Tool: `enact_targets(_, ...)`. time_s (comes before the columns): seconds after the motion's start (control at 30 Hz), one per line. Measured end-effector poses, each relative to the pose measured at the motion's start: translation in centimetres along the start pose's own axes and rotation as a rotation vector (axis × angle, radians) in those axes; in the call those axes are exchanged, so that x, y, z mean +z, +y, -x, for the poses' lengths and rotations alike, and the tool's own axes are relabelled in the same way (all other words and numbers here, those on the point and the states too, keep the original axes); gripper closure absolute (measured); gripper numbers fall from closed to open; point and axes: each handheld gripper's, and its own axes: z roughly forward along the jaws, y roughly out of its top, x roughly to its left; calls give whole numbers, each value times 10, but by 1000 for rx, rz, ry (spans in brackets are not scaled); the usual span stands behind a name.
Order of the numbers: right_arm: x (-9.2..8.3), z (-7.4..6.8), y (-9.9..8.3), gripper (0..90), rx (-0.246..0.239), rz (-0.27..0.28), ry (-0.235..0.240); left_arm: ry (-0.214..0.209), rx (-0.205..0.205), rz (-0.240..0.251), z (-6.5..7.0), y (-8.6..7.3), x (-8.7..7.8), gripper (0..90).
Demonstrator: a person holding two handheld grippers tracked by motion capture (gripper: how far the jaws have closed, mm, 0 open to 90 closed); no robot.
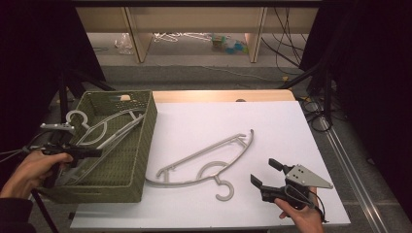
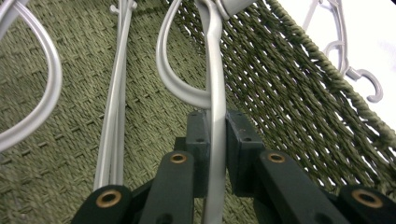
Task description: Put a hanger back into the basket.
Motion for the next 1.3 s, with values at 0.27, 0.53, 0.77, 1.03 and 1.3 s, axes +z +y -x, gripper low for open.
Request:
enact_targets(0.27,0,0,0,172,-7,0,-5,122,-24,-10,-8,-2,-4,762)
enact_targets(0.53,1,0,0,172,1,1,4,272,-37,-9,-15,0,-4,752)
enact_targets(0.77,0,0,0,172,-4,0,-1,331,-70,-34,-24,-3,0,756)
enact_targets(1.03,0,0,1,172,2,-1,4,368,-83,-46,-31,-8,0,740)
enact_targets(1.3,0,0,0,172,-4,0,-5,418,-41,42,-11,-5,-18,547)
